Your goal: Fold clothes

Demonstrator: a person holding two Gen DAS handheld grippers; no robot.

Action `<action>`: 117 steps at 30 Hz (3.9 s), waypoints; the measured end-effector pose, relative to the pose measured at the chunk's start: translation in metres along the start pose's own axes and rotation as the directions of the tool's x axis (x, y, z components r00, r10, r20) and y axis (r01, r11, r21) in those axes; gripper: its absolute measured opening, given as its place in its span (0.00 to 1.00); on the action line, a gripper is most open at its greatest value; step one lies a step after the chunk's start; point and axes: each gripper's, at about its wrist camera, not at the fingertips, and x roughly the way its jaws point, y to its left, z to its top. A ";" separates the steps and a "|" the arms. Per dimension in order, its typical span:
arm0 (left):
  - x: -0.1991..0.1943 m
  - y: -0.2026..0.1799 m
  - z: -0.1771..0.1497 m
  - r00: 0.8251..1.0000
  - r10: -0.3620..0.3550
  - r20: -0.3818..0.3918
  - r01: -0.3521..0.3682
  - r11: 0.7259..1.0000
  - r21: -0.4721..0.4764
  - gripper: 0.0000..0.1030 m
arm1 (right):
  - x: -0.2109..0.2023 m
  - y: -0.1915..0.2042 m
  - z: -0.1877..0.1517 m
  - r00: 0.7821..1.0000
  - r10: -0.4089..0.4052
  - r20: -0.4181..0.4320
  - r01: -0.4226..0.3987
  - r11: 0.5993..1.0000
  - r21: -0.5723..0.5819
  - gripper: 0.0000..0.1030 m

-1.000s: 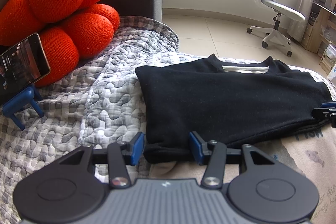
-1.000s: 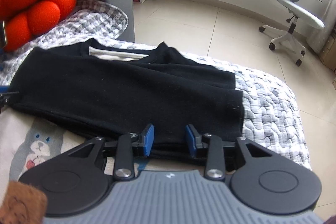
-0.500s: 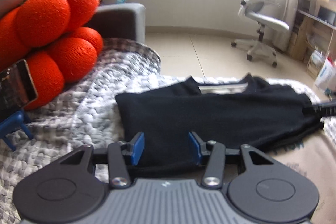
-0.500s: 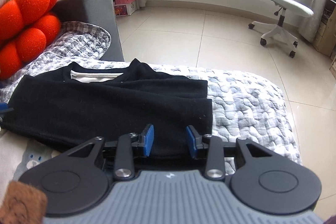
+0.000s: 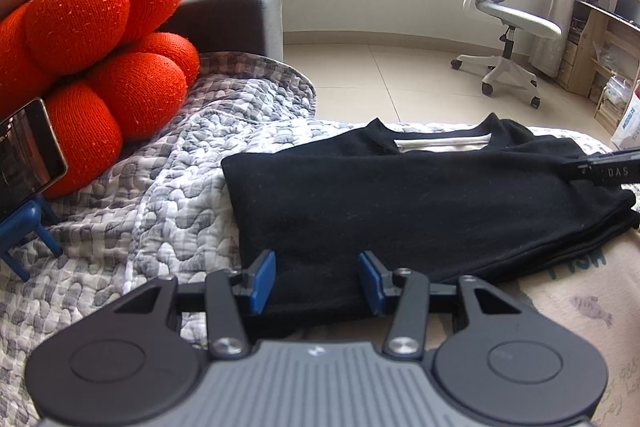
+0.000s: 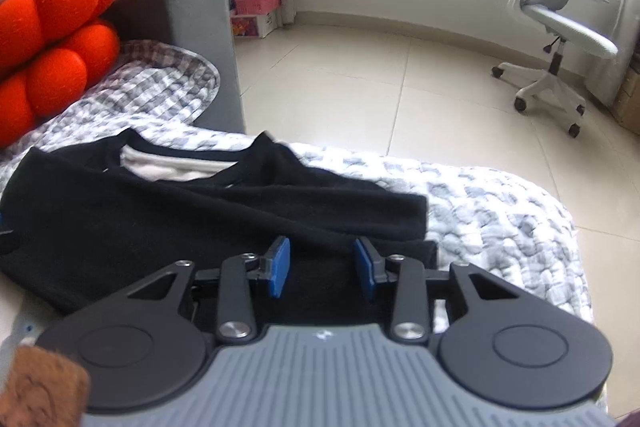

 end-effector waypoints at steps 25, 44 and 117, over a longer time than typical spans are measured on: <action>-0.027 -0.012 0.008 0.991 0.123 0.049 -0.124 0.992 0.020 0.45 | -0.066 -0.002 -0.016 0.997 -0.021 0.068 0.024 0.999 -0.042 0.40; -0.085 -0.041 -0.029 0.992 0.109 0.070 -0.111 0.993 0.028 0.45 | -0.161 0.019 -0.095 0.991 0.108 0.082 -0.102 0.992 -0.079 0.41; -0.190 -0.001 -0.188 0.993 -0.030 -0.116 0.023 0.998 -0.064 0.28 | -0.248 -0.023 -0.240 0.993 0.118 -0.013 -0.110 0.956 0.273 0.40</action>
